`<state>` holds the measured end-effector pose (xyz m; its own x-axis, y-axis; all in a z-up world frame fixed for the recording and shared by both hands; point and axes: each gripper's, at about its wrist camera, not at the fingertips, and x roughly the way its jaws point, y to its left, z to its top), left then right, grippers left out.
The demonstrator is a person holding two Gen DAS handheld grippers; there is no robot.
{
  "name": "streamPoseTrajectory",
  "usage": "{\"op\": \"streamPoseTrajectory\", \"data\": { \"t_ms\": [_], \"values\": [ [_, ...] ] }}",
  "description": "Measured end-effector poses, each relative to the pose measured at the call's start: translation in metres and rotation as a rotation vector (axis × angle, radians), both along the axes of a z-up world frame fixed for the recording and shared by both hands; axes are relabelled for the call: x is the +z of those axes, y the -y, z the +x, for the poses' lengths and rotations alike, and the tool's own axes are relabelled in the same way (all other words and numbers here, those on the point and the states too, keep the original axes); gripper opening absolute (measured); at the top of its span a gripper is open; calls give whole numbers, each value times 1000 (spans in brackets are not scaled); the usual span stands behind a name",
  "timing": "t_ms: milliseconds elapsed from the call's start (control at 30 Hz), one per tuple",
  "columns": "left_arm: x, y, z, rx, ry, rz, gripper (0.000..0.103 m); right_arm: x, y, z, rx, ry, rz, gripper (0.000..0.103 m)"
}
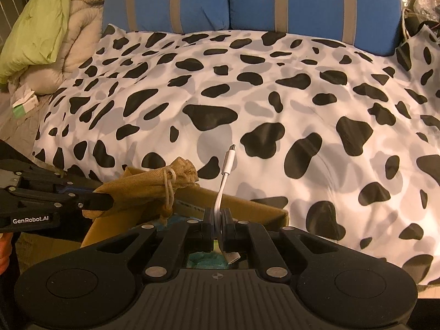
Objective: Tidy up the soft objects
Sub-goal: 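Carry the tan pouch and white cable over the cardboard box with both grippers, then open both grippers to drop the pouch and cable into the box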
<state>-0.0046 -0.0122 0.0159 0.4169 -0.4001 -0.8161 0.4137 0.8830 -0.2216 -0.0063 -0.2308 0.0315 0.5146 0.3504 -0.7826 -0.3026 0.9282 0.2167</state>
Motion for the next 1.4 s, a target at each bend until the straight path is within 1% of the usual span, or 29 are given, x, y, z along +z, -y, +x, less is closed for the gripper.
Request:
{"op": "streamPoseTrajectory", "data": {
  "t_ms": [100,200,267,300,333,367,400,433,467,500,533,567,633,667,900,967,1000,1033,1067,1100,1267,1400],
  "values": [
    [-4,2,1,-12,-23,10,4,-2,-1,0,9,-14,-3,7],
    [-14,7,6,-25,-82,51,8,-6,-5,1,22,-37,-15,8],
    [-20,11,9,-27,-105,94,20,-13,-9,6,46,-92,-18,9],
    [-22,12,10,-25,-113,113,34,-17,-11,7,55,-112,-26,9],
    [-23,12,10,-23,-119,126,45,-19,-14,8,62,-122,-45,15],
    [-24,12,10,-22,-122,131,48,-20,-16,9,68,-132,-61,36],
    [-24,11,10,-20,-125,132,48,-22,-17,9,72,-137,-68,51],
    [-25,10,11,-17,-131,131,48,-22,-18,8,74,-133,-73,76],
    [-26,9,12,-12,-137,131,48,-21,-19,7,73,-126,-79,87],
    [-26,7,13,-4,-143,132,48,-21,-19,7,73,-122,-81,90],
    [-27,6,13,5,-149,135,48,-21,-19,8,70,-126,-80,95],
    [-28,5,14,13,-154,135,48,-22,-18,8,63,-133,-83,99],
    [-29,3,15,28,-163,134,48,-25,-16,10,44,-149,-98,100],
    [-29,3,15,34,-165,133,48,-26,-15,11,36,-158,-104,103],
    [-25,-1,17,79,-152,128,50,-29,-11,13,-7,-179,-127,103],
    [-23,-2,17,99,-145,138,72,-30,-11,13,-16,-181,-141,103],
    [-22,-2,17,109,-138,140,87,-30,-11,12,-20,-183,-149,103],
    [-19,-3,16,119,-129,138,93,-30,-12,11,-24,-184,-156,103],
    [-18,-3,16,131,-125,137,95,-30,-12,10,-31,-186,-162,103],
    [-17,-3,15,143,-130,139,103,-29,-13,9,-35,-188,-167,103],
    [-12,3,6,159,-107,167,103,-26,-18,1,-59,-180,-194,103],
    [-10,6,-4,168,-102,189,103,-22,-18,-7,-90,-174,-195,103]
  ]
}}
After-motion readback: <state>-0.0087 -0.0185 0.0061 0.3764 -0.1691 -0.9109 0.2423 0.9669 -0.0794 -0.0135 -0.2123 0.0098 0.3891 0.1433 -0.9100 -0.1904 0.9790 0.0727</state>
